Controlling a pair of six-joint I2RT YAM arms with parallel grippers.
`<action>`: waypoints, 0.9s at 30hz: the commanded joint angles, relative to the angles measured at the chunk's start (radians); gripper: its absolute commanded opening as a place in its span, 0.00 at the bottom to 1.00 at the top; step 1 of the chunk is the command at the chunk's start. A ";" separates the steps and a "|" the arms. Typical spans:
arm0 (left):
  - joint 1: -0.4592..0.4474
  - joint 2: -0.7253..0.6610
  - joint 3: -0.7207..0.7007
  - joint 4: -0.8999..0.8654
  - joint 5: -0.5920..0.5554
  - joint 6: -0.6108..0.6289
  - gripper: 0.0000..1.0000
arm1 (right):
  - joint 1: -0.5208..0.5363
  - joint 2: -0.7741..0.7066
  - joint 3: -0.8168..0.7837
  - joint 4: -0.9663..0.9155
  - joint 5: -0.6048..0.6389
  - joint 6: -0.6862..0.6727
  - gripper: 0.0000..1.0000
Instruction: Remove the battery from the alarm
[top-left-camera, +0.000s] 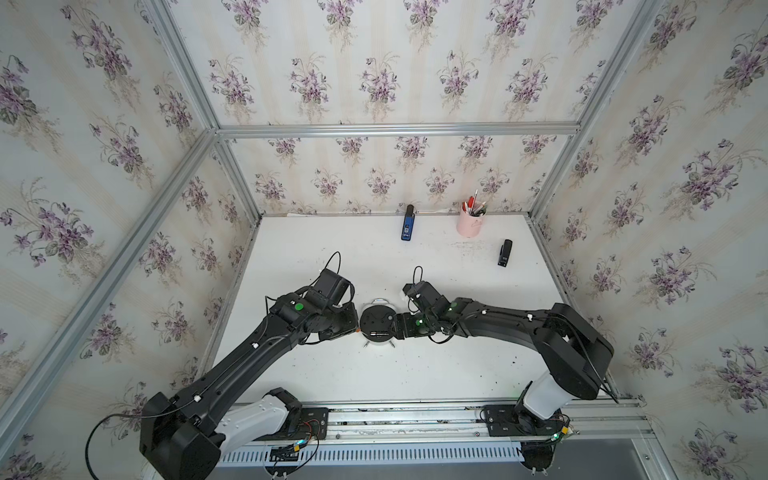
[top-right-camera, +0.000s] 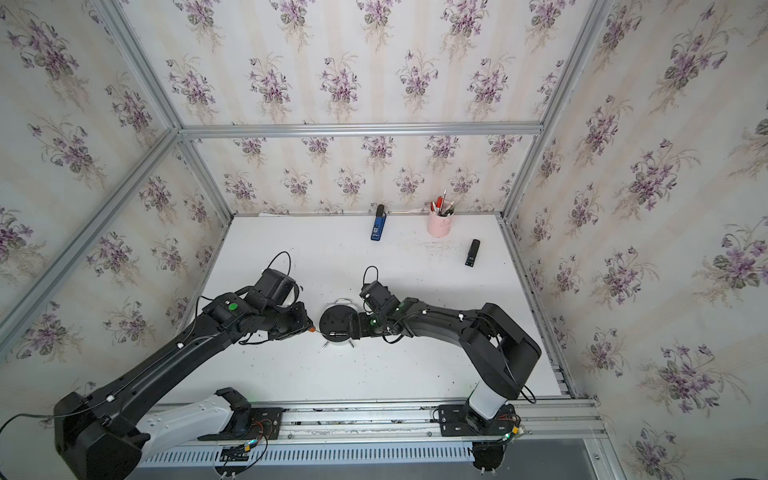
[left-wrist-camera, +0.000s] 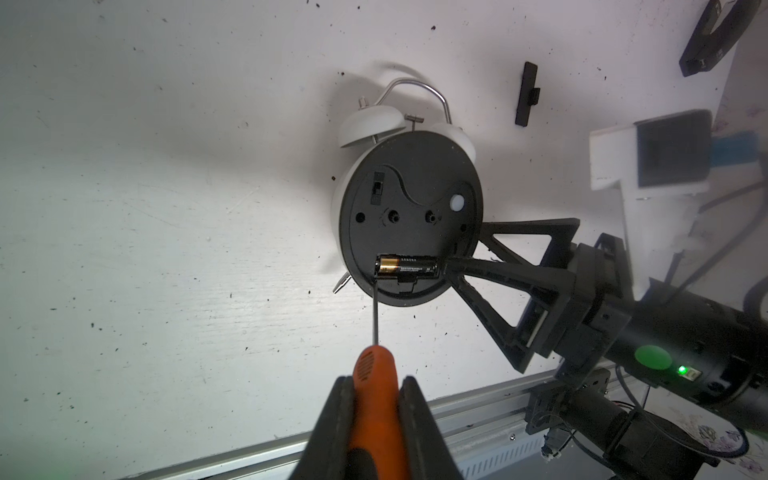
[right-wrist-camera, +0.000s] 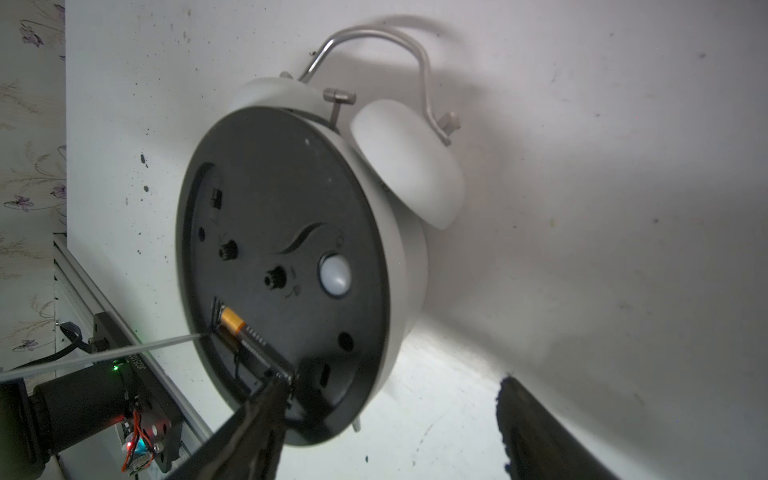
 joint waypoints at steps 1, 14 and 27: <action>-0.009 0.010 0.008 -0.008 -0.041 -0.015 0.00 | -0.001 -0.005 -0.003 0.020 0.003 0.006 0.82; -0.042 -0.017 0.013 -0.042 -0.179 -0.053 0.00 | -0.001 -0.004 -0.004 0.021 -0.003 0.011 0.82; -0.083 -0.016 -0.027 0.067 -0.164 -0.088 0.00 | 0.000 0.002 -0.007 0.027 -0.015 0.014 0.81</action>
